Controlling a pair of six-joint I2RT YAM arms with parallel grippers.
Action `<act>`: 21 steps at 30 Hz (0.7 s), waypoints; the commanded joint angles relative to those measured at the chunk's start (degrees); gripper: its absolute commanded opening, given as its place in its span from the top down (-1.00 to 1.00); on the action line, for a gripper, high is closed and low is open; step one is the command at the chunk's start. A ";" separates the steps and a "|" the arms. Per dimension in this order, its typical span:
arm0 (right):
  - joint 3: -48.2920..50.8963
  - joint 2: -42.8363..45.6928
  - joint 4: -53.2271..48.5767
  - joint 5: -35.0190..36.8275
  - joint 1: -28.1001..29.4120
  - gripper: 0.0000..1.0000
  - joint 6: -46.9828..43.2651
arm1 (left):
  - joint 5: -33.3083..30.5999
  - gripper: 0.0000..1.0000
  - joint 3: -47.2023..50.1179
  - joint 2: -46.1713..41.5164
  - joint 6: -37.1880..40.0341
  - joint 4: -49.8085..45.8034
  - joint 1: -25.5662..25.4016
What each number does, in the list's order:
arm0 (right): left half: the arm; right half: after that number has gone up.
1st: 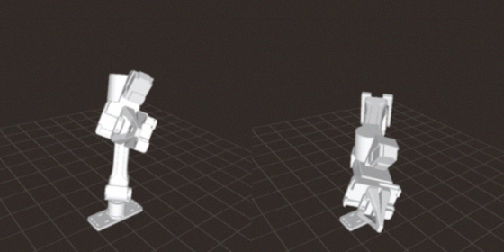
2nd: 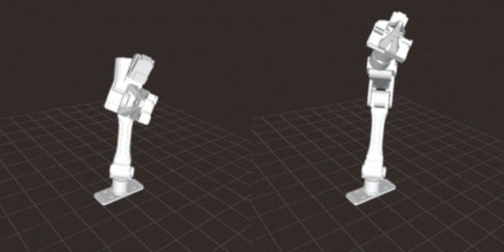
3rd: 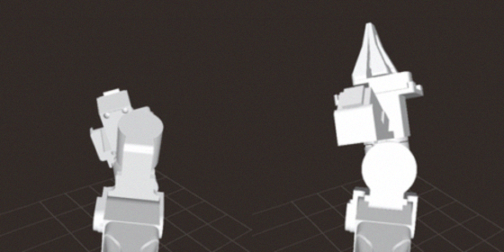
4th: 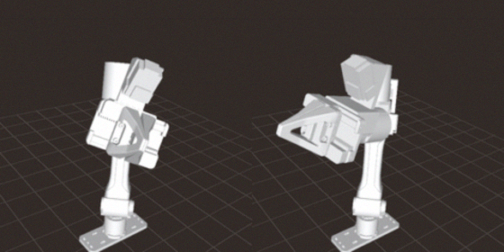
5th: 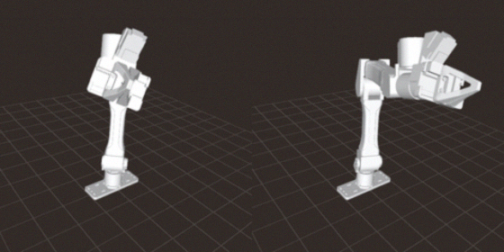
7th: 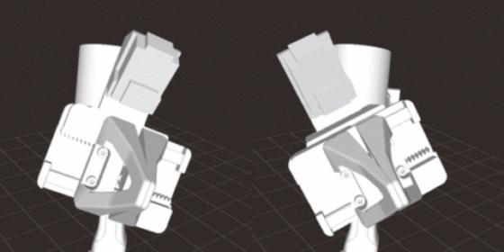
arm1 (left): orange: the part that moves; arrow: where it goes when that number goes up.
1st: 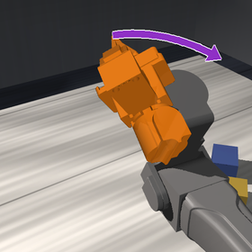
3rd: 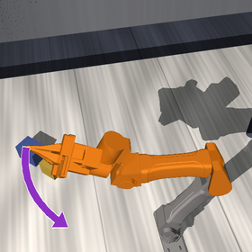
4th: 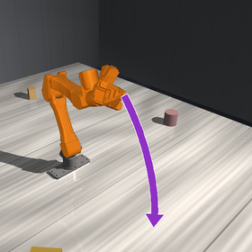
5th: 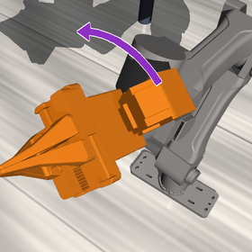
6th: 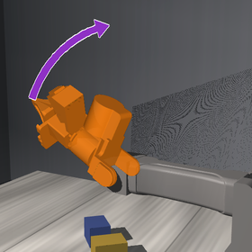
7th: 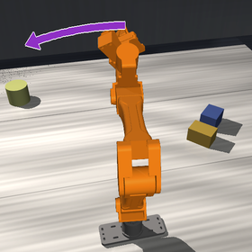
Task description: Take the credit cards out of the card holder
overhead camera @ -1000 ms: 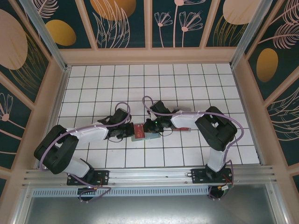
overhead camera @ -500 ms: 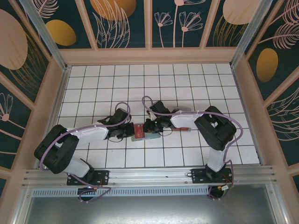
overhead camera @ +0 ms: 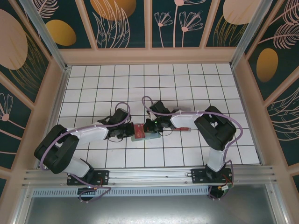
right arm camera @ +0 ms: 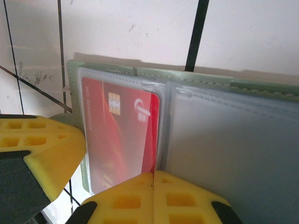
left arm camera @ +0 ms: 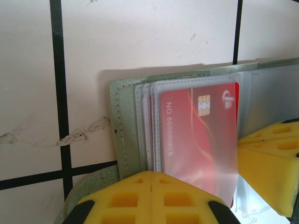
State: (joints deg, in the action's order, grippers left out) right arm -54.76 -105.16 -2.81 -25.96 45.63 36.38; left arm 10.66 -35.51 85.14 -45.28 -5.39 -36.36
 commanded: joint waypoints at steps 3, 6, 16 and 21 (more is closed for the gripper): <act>0.69 2.11 -0.39 0.92 -0.23 1.00 -0.81 | 0.68 1.00 1.14 1.08 -0.26 -0.50 -0.05; 1.95 3.67 -0.35 1.20 -1.36 1.00 -0.88 | 0.55 1.00 1.15 1.08 -0.16 -0.68 -0.07; 2.31 4.04 -0.95 1.00 -1.77 1.00 -1.40 | 0.52 1.00 0.36 0.73 0.18 -1.37 -0.03; 2.13 4.94 -1.59 2.67 -1.75 0.66 -1.44 | 0.33 0.94 -0.87 -0.01 0.62 -2.59 -0.06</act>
State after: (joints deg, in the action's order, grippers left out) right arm -52.97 -102.52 -3.40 -24.95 44.18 35.88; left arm 10.94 -35.48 85.19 -45.25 -5.06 -36.38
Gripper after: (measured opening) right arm 0.157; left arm 0.064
